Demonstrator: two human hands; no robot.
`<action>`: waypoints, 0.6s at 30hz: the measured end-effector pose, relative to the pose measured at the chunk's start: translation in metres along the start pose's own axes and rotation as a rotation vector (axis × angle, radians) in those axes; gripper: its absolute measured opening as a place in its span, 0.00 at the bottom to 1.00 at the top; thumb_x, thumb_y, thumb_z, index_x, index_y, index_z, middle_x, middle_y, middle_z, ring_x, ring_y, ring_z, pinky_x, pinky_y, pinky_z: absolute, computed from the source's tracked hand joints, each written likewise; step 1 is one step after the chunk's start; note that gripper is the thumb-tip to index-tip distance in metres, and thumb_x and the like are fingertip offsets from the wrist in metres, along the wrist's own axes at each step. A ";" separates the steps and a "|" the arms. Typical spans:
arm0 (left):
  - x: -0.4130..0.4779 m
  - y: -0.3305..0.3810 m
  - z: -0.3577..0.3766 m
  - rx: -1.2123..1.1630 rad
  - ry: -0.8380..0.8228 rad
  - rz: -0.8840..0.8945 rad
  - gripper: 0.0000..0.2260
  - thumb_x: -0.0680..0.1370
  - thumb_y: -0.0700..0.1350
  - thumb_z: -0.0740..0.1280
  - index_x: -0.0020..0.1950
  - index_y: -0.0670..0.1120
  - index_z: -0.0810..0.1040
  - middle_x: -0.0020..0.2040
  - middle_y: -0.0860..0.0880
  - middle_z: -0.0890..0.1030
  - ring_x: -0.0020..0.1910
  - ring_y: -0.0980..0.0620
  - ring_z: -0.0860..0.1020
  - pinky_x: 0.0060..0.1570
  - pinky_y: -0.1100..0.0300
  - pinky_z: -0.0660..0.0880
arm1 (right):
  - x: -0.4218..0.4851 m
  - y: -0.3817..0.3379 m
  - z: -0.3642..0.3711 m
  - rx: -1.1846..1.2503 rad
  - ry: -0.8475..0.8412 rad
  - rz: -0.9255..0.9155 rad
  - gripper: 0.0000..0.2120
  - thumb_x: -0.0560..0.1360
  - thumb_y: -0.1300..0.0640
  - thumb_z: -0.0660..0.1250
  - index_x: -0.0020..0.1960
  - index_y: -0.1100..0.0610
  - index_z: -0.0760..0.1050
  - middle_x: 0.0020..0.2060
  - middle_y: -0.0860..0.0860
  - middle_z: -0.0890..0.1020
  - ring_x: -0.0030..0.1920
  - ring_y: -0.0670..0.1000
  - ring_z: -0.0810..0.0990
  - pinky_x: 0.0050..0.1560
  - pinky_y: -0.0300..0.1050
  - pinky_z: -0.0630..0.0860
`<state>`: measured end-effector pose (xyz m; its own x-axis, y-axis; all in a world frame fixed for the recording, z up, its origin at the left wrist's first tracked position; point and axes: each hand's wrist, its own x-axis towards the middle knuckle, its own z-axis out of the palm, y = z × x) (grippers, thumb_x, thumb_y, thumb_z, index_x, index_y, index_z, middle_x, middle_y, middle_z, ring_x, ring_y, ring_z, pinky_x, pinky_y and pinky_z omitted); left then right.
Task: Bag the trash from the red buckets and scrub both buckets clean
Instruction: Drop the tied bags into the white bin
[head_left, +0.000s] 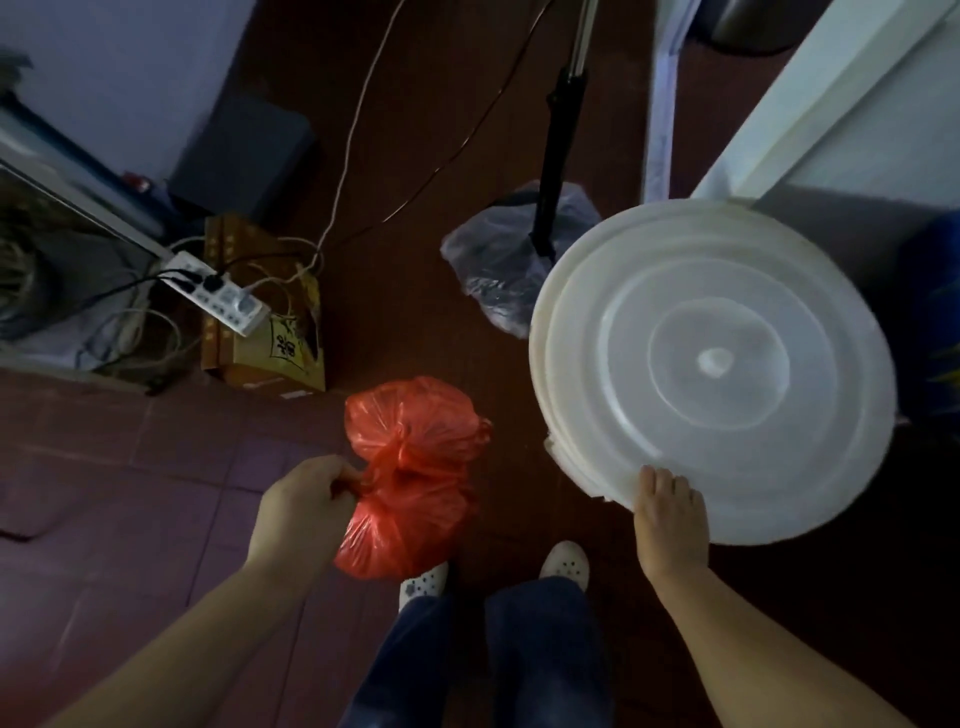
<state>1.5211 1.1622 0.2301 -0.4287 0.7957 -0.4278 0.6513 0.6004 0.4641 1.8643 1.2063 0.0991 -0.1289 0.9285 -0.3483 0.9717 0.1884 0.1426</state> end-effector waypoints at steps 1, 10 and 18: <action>-0.003 0.002 -0.002 -0.018 0.017 -0.010 0.12 0.71 0.34 0.65 0.38 0.51 0.80 0.39 0.58 0.78 0.40 0.60 0.74 0.36 0.70 0.65 | 0.001 0.006 -0.003 -0.009 -0.023 -0.034 0.19 0.54 0.71 0.75 0.42 0.64 0.73 0.34 0.59 0.74 0.33 0.57 0.73 0.33 0.51 0.73; -0.042 0.050 -0.050 -0.158 0.072 0.053 0.14 0.68 0.33 0.68 0.36 0.54 0.79 0.37 0.54 0.80 0.38 0.51 0.79 0.43 0.51 0.75 | -0.012 0.074 -0.127 -0.097 0.186 -0.267 0.17 0.50 0.69 0.75 0.34 0.59 0.74 0.31 0.55 0.74 0.31 0.57 0.74 0.30 0.51 0.72; -0.064 0.160 -0.098 -0.185 0.068 0.387 0.11 0.69 0.35 0.69 0.36 0.52 0.80 0.30 0.55 0.79 0.29 0.58 0.77 0.33 0.58 0.74 | -0.018 0.152 -0.269 0.130 0.431 -0.017 0.08 0.70 0.62 0.72 0.40 0.62 0.73 0.37 0.58 0.75 0.35 0.60 0.76 0.29 0.49 0.72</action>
<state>1.5915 1.2151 0.4083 -0.2193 0.9647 -0.1456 0.6516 0.2560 0.7140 1.9613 1.3040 0.3760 -0.1894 0.9792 0.0724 0.9819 0.1890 0.0131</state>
